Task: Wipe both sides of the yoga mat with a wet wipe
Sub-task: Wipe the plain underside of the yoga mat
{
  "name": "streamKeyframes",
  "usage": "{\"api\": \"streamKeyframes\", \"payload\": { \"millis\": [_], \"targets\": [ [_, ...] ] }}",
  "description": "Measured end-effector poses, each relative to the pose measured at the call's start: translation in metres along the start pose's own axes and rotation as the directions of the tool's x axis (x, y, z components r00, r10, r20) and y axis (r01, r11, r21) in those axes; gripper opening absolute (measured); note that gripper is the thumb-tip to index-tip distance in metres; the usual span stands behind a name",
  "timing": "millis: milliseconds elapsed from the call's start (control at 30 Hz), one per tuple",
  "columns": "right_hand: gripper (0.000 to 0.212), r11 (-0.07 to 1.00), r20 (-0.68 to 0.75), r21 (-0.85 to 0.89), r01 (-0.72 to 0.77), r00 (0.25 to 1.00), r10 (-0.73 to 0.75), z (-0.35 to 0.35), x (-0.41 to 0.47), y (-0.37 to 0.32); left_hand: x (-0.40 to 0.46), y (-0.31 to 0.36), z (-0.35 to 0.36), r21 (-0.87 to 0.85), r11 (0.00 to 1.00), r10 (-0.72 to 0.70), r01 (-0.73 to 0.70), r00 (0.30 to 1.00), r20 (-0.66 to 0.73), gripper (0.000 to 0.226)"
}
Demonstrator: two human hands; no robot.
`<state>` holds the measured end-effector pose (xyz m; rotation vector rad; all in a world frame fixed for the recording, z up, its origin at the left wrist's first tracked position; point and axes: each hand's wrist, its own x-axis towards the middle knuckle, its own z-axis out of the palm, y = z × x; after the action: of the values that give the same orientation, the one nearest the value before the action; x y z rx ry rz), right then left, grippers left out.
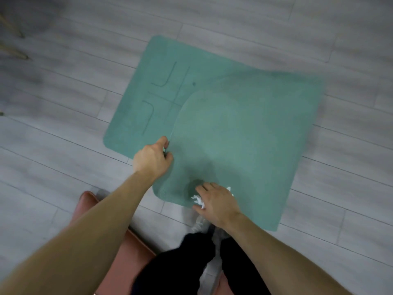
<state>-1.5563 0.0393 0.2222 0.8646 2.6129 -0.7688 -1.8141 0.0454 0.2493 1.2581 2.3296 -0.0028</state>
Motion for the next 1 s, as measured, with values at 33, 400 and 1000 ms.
{"api": "streamKeyframes", "payload": {
  "millis": [33, 400, 1000],
  "targets": [
    [0.036, 1.0, 0.007, -0.02, 0.014, 1.0, -0.014, 0.001, 0.001, 0.001, 0.003, -0.002, -0.003, 0.012, 1.0, 0.001, -0.001, 1.0, 0.007, 0.019],
    [0.023, 0.982, -0.092, 0.051, -0.18, 0.979, 0.184, 0.038, 0.137, -0.018, 0.122, -0.081, -0.01, 0.159, 0.984, 0.07, -0.085, 0.993, 0.1, 0.019],
    [0.06, 0.866, -0.027, 0.256, -0.43, 0.892, 0.451, 0.166, 0.425, -0.17, 0.34, -0.4, 0.047, 0.001, 0.996, -0.089, 0.09, 0.983, 0.163, 0.022]
  ]
}}
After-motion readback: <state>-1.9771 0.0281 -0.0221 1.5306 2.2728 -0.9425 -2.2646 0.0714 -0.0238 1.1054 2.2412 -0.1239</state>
